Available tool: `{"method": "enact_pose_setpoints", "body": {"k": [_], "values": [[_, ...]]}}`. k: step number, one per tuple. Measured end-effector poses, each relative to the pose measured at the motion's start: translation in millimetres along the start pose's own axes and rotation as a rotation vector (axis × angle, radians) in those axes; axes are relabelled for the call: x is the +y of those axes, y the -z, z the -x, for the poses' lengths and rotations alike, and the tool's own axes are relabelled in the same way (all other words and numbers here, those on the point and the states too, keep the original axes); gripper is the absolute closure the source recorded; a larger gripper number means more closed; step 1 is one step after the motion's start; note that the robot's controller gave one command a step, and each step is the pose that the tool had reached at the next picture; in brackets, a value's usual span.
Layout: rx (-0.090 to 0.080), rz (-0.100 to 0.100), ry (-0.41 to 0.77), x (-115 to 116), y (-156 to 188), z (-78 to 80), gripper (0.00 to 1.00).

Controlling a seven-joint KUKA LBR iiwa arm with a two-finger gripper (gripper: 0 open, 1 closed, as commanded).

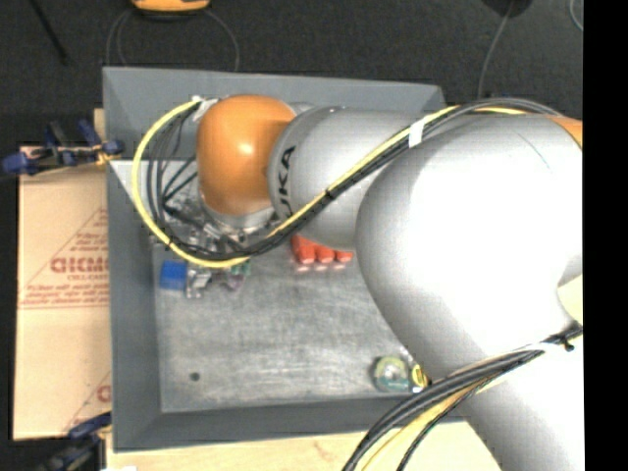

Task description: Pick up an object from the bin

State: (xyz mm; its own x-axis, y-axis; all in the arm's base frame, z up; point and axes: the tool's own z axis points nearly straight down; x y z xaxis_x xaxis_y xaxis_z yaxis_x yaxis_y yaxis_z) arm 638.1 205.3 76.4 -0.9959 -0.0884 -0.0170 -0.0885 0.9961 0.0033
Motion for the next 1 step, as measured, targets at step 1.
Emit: {"method": "enact_pose_setpoints", "body": {"k": [1], "values": [[0.003, 0.000, -0.057, -14.6, 146.5, 14.6, 1.00]]}}
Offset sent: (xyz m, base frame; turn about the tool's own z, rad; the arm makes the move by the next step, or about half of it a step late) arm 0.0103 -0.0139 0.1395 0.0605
